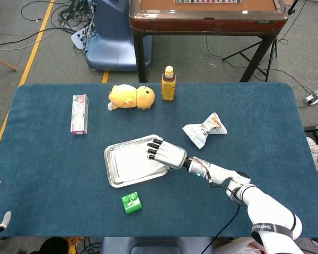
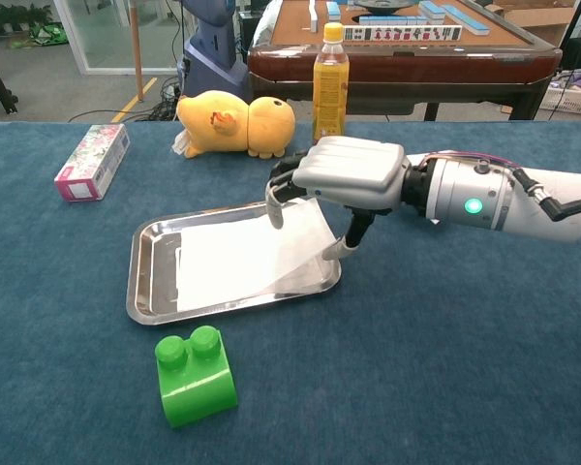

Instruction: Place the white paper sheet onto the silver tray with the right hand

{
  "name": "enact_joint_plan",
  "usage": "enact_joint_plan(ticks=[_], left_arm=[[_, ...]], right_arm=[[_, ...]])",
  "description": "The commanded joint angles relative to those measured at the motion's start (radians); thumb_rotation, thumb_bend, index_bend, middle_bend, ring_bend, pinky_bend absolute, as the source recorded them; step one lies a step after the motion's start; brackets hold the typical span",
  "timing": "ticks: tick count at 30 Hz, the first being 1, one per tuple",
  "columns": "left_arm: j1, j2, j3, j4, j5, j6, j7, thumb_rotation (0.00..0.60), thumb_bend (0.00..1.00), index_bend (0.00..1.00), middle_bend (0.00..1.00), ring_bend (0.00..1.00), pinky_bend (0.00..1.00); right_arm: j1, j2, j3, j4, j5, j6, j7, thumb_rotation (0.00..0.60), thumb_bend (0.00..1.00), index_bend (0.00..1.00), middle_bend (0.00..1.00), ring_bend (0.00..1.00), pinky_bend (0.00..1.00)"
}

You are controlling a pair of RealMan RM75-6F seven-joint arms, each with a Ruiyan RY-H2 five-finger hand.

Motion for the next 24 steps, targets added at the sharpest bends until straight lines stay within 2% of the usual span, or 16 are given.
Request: enact_joint_plan(ticks=[1,9,24], left_arm=[[0.000,0.001,0.000,0.000,0.000,0.000,-0.001,0.600,0.33,0.07,0.02,0.04,0.00],[0.001,0.003,0.000,0.000,0.004,0.003,-0.002,0.600,0.34,0.07,0.02,0.04,0.00],[0.011,0.001,0.003,0.016,0.001,0.013,-0.022,0.600,0.34,0.07,0.02,0.04,0.00]], right_arm=[[0.002,-0.002,0.010,-0.011,0.023,-0.030,-0.028,0.600,0.06,0.31,0.26,0.13,0.24],[0.018,-0.026,0.032,-0.025,0.057,-0.060,-0.061,0.600,0.01,0.22,0.22,0.10,0.22],[0.040,-0.054,0.043,-0.030,0.084,-0.089,-0.094,0.600,0.00,0.17,0.19,0.09,0.22]])
